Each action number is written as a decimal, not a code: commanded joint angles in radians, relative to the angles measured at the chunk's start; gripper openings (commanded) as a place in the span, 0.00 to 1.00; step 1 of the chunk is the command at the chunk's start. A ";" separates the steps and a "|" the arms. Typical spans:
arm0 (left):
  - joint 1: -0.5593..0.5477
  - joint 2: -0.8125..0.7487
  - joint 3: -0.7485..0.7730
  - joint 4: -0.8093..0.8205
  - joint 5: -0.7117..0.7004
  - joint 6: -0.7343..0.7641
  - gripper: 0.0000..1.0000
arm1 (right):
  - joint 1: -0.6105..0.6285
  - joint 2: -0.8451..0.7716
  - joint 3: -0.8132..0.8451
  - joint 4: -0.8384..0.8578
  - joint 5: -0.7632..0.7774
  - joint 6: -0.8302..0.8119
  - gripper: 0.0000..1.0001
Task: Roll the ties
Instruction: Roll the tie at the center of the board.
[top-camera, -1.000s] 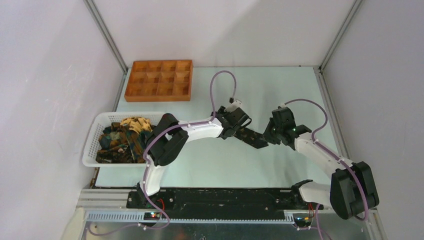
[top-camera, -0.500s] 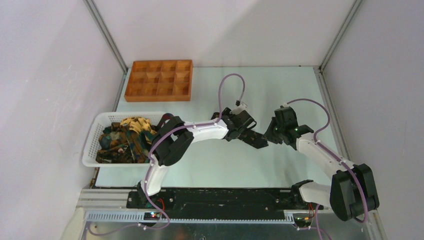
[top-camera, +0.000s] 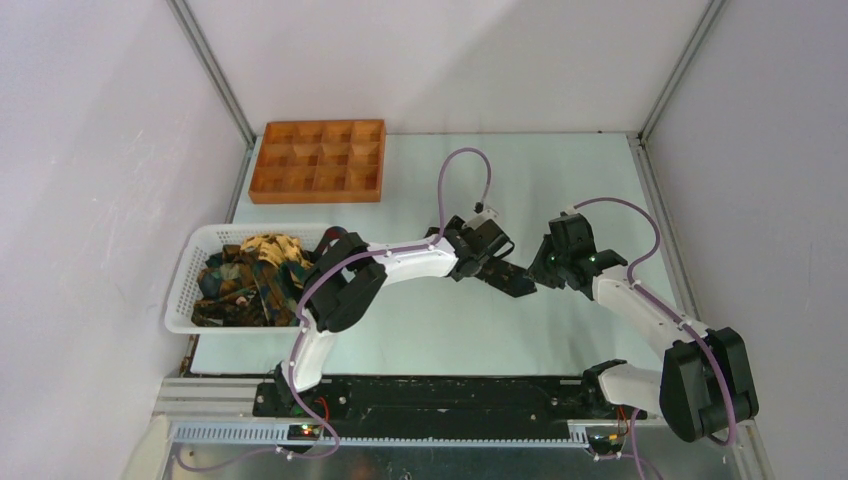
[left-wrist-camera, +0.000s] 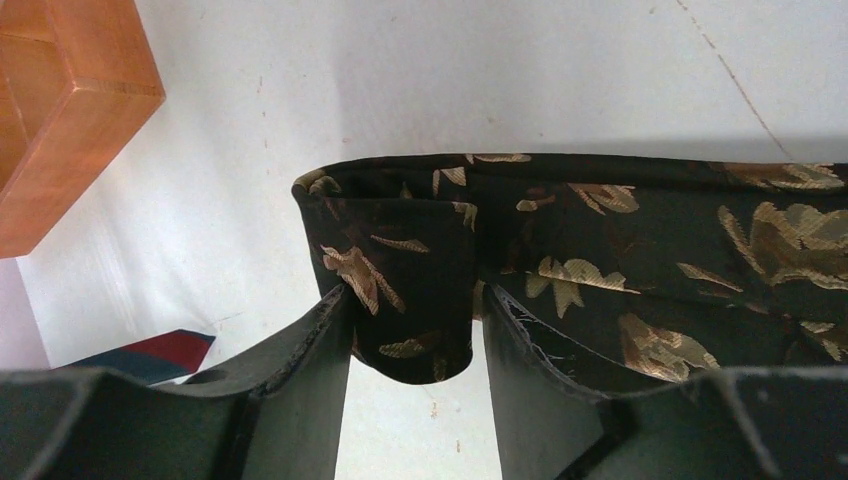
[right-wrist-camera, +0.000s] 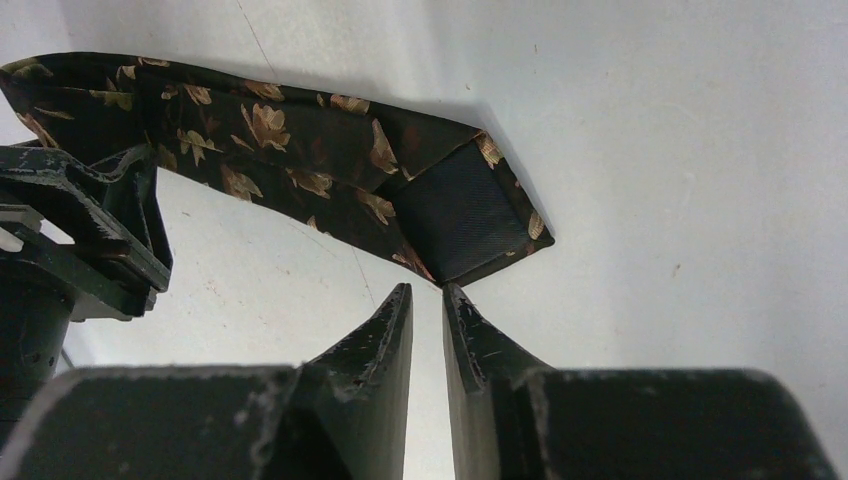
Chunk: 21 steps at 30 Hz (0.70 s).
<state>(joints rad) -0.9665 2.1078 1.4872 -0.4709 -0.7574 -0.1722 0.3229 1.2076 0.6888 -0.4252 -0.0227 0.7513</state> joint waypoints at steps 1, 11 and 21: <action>-0.009 -0.027 0.035 -0.004 0.132 -0.048 0.52 | -0.007 -0.017 -0.003 0.007 0.002 -0.009 0.21; -0.002 -0.019 0.068 -0.024 0.267 -0.082 0.53 | -0.007 -0.026 -0.003 0.001 0.004 -0.012 0.23; 0.046 -0.039 0.034 -0.005 0.417 -0.129 0.54 | -0.006 -0.039 -0.003 -0.001 0.019 -0.018 0.25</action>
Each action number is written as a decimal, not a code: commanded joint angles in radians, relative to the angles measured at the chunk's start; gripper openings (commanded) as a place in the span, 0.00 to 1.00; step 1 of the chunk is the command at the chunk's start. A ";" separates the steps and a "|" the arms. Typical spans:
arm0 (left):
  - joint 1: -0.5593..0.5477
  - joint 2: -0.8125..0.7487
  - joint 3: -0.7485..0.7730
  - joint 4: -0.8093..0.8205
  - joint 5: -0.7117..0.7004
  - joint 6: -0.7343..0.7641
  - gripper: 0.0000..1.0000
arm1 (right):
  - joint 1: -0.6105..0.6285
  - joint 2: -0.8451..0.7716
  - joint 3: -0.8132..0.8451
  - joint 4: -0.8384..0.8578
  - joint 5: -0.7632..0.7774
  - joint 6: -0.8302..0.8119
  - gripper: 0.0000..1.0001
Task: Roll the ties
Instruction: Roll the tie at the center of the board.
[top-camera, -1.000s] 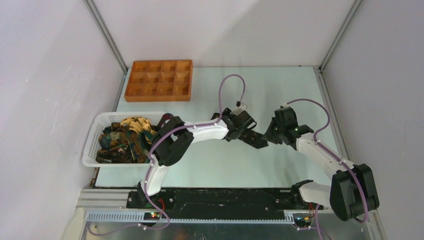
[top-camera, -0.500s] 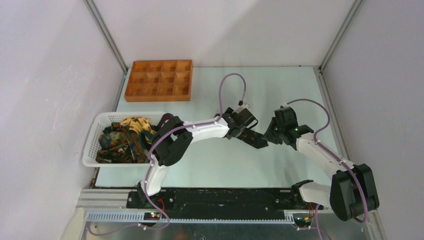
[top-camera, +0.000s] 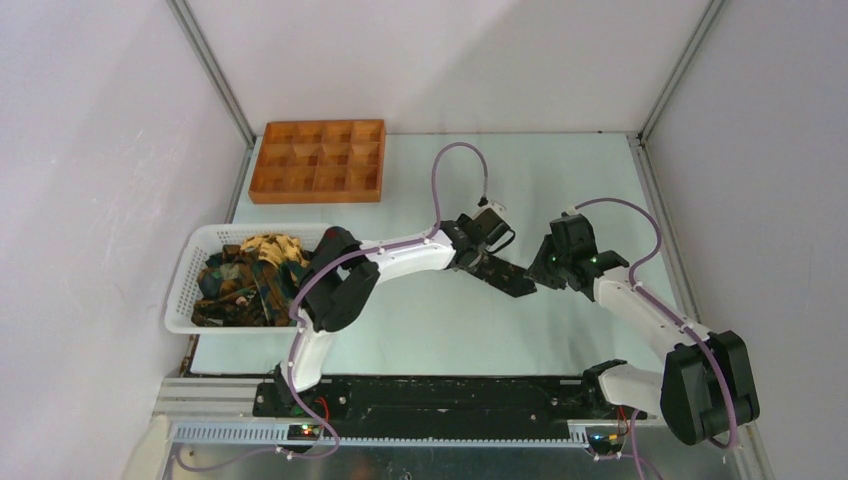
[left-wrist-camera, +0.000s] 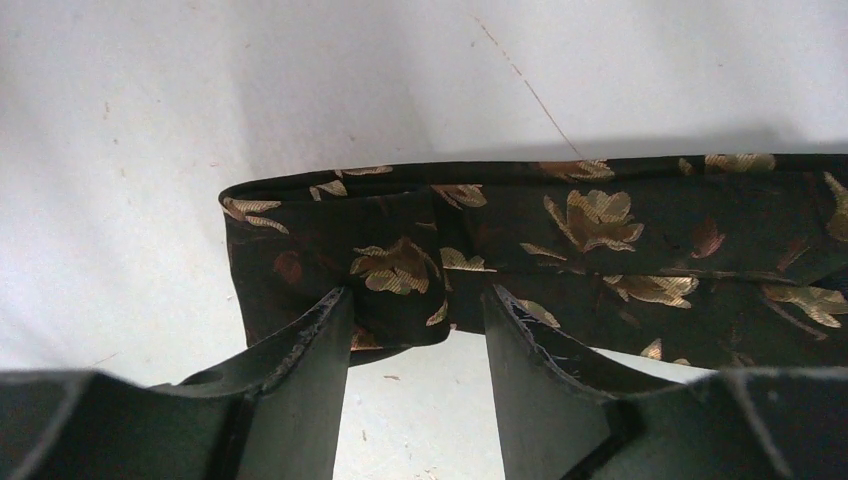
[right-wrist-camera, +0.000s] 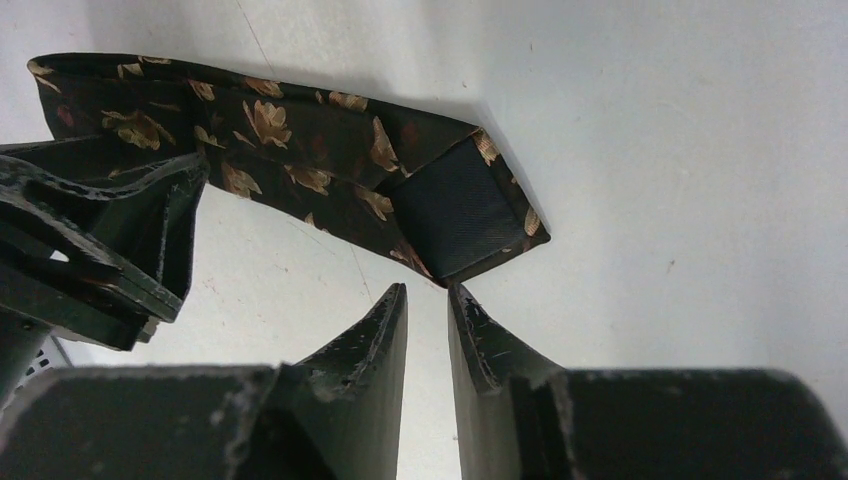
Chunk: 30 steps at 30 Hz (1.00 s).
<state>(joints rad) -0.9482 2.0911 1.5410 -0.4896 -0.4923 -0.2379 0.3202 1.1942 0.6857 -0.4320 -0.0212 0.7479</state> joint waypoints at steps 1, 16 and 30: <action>0.034 -0.022 -0.026 0.016 0.163 -0.065 0.54 | -0.003 -0.027 0.000 0.007 0.018 -0.016 0.25; 0.075 -0.121 -0.098 0.075 0.193 -0.089 0.55 | -0.003 -0.062 0.000 0.025 0.021 -0.042 0.31; 0.085 -0.182 -0.050 0.060 0.185 -0.083 0.62 | -0.018 -0.069 0.034 0.076 0.049 -0.112 0.56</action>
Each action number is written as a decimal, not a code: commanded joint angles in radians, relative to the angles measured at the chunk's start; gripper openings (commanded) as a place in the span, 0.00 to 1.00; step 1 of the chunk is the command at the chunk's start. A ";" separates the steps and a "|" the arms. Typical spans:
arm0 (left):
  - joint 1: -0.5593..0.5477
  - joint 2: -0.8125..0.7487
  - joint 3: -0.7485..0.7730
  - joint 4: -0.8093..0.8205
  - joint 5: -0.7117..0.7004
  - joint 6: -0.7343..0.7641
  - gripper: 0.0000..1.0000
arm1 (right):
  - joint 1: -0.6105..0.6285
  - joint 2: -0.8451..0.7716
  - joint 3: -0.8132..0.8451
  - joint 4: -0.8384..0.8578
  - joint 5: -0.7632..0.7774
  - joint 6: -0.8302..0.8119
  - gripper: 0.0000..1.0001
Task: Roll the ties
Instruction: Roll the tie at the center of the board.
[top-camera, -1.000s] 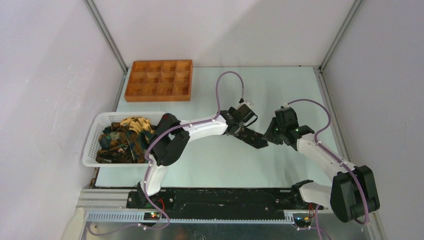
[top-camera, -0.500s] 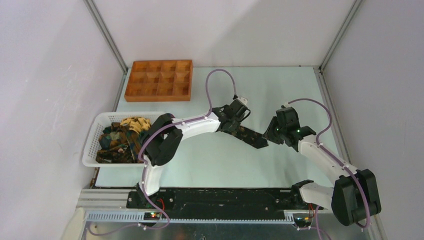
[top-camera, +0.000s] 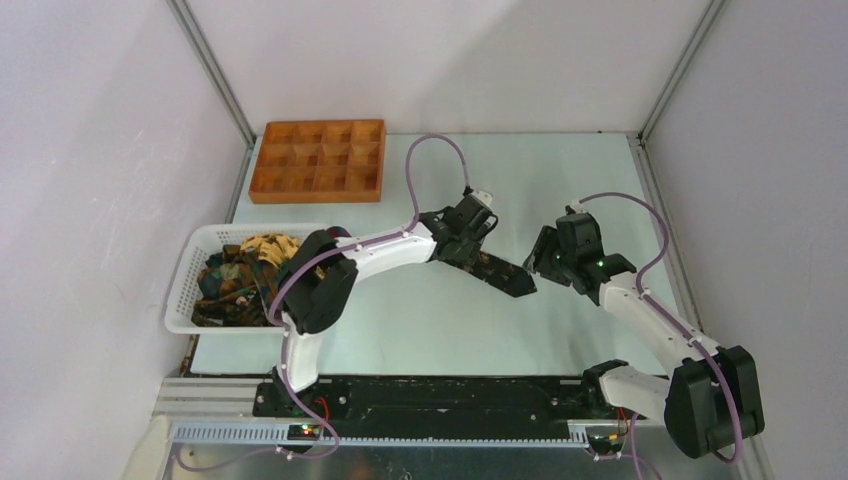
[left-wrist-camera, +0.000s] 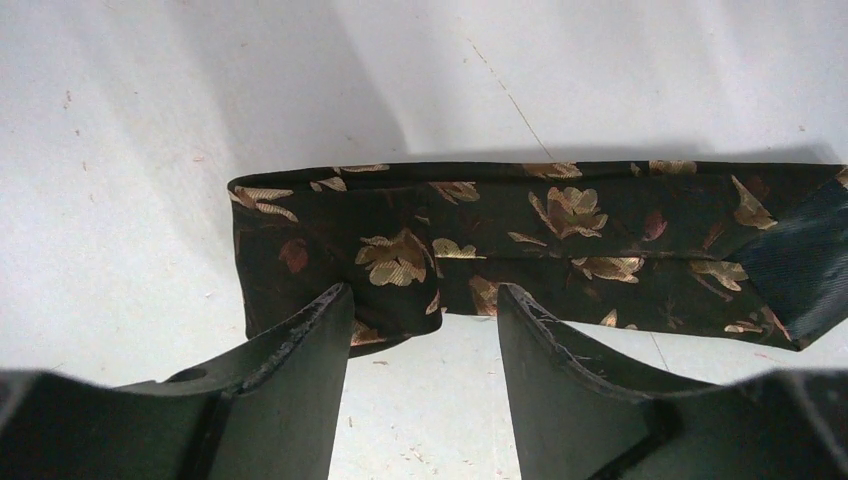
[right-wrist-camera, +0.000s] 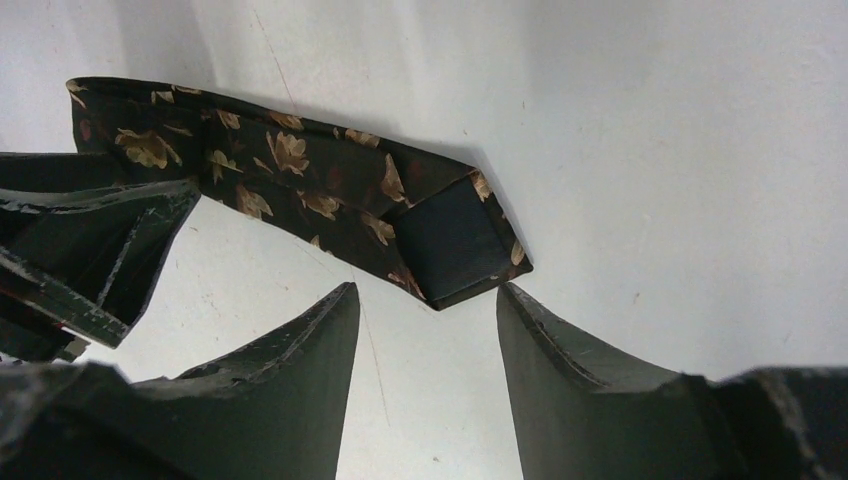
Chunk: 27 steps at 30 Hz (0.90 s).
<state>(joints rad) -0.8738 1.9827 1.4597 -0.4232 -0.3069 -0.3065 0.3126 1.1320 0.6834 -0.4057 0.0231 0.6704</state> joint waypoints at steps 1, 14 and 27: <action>0.012 -0.081 0.030 -0.007 0.000 -0.014 0.62 | -0.010 -0.002 0.038 0.053 0.002 -0.036 0.57; 0.023 -0.144 0.007 0.005 -0.025 -0.031 0.62 | -0.014 0.004 0.042 0.108 -0.012 -0.098 0.64; 0.105 -0.364 -0.152 0.066 -0.078 -0.151 0.58 | 0.010 0.169 0.185 0.186 -0.190 -0.236 0.59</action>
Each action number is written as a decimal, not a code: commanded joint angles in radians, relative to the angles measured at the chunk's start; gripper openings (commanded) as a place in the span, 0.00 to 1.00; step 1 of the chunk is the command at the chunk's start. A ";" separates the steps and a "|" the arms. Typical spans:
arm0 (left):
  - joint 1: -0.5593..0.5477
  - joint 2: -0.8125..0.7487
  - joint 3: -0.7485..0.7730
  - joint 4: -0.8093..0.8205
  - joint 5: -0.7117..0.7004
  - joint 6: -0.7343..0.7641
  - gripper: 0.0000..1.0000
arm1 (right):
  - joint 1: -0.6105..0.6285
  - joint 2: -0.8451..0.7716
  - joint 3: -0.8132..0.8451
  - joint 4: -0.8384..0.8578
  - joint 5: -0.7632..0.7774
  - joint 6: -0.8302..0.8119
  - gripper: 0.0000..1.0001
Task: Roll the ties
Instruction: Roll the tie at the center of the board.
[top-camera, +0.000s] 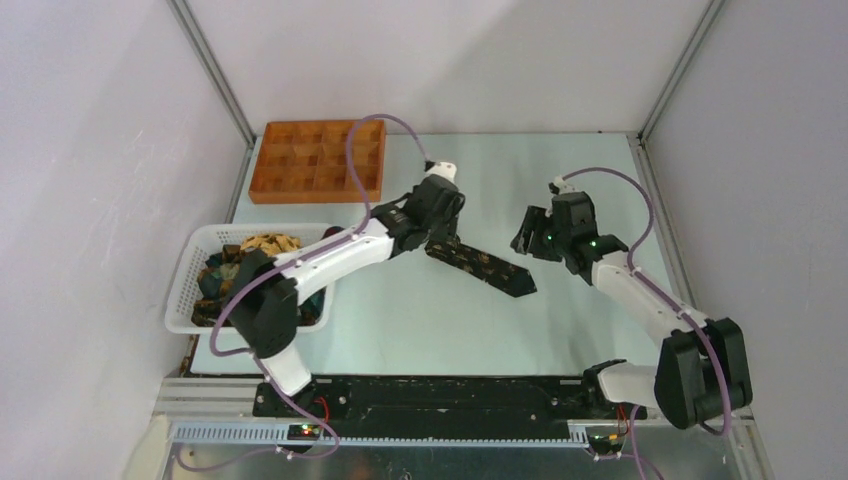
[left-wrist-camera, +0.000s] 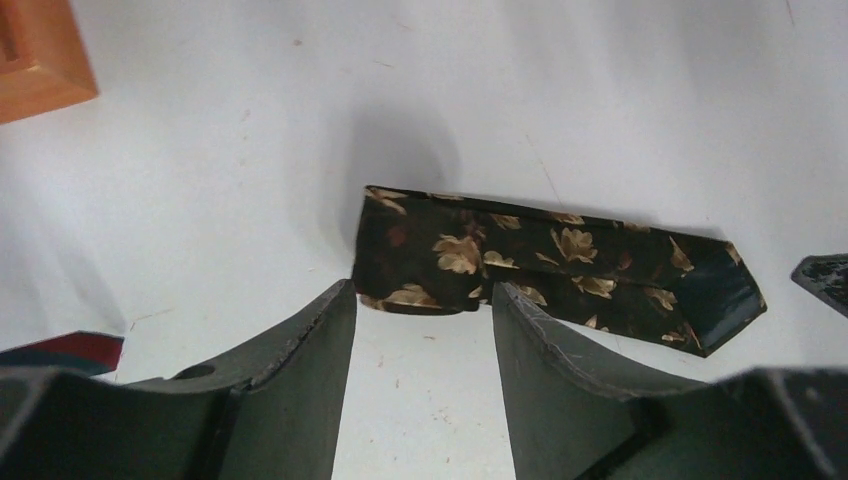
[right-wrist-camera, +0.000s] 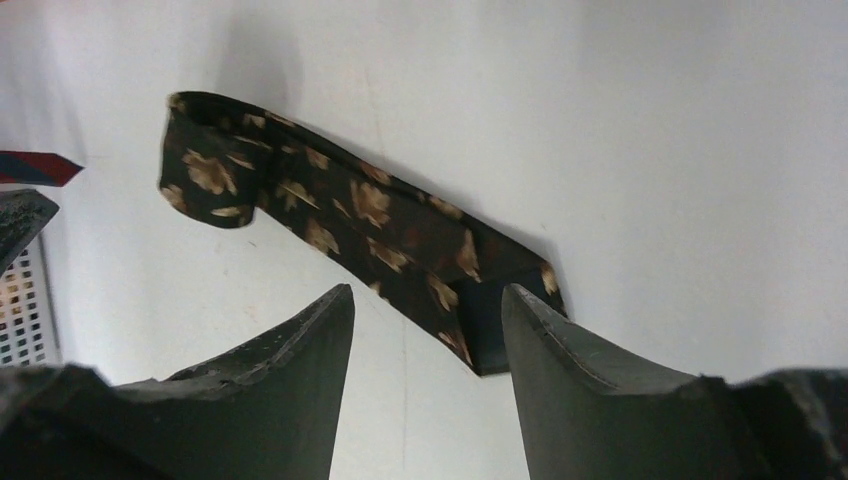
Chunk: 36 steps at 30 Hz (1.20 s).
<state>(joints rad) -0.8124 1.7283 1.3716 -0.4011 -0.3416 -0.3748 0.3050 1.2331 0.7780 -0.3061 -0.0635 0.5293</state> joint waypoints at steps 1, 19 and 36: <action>0.064 -0.144 -0.103 0.058 -0.040 -0.093 0.58 | 0.039 0.089 0.127 0.089 -0.121 -0.117 0.60; 0.272 -0.520 -0.464 0.074 -0.077 -0.256 0.61 | 0.279 0.824 0.993 -0.307 -0.268 -0.713 1.00; 0.307 -0.556 -0.494 0.081 -0.057 -0.254 0.61 | 0.380 0.999 1.107 -0.400 -0.169 -0.825 1.00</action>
<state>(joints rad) -0.5137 1.2057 0.8845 -0.3511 -0.3954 -0.6117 0.6708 2.2185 1.8427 -0.6807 -0.2768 -0.2485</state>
